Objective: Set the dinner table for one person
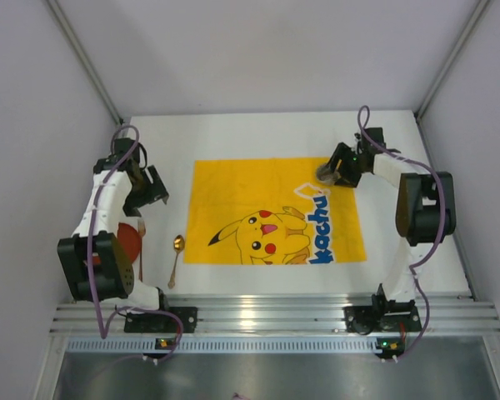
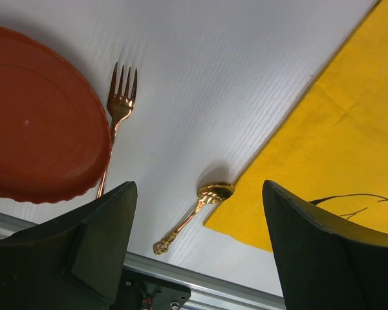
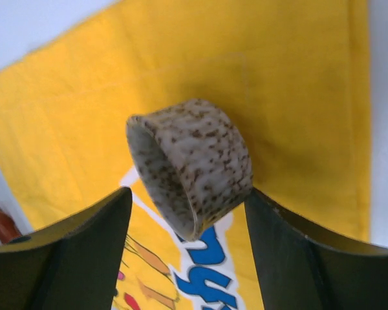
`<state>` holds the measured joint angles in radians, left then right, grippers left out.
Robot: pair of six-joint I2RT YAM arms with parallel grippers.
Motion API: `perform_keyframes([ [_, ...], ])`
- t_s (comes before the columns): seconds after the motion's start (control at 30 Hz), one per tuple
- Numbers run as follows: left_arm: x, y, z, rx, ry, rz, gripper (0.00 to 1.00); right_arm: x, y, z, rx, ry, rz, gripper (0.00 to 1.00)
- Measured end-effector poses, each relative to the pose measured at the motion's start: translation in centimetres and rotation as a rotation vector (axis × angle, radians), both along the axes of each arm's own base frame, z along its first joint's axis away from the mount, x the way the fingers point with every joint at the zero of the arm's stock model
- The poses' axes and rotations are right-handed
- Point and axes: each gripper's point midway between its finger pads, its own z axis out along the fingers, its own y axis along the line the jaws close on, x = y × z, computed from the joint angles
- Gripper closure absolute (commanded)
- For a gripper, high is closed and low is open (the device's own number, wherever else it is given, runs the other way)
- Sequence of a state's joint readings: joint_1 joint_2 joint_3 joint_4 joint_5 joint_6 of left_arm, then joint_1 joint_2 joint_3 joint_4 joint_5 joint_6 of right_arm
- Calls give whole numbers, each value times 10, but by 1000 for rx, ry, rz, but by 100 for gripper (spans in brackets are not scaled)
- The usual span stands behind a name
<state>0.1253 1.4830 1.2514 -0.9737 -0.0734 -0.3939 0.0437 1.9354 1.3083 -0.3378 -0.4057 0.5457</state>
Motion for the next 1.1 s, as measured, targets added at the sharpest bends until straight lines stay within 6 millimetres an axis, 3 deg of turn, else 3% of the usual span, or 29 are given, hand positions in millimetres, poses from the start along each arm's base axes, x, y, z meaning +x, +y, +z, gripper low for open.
perform_keyframes([
  [0.2, -9, 10, -7, 40, 36, 25, 15, -16, -11, -16, -59, 48, 15, 28],
  [0.3, -12, 17, -7, 74, 48, 41, 3, -17, -15, -14, -83, 43, 22, 28],
  [0.43, -18, 33, -7, 150, 70, 79, 2, -20, -19, -1, -114, 19, 28, 28],
  [0.57, -28, 51, -12, 232, 112, 123, 2, -22, -22, 26, -128, -36, 25, 28],
  [0.8, -57, 77, -49, 250, 267, 221, 2, -43, -19, 70, -110, -123, 29, 27],
  [1.0, -55, 81, -77, 233, 336, 247, 6, -55, -17, 73, -94, -102, 44, 27],
  [1.1, -53, 81, -87, 227, 345, 251, 15, -59, -16, 71, -90, -82, 49, 27],
])
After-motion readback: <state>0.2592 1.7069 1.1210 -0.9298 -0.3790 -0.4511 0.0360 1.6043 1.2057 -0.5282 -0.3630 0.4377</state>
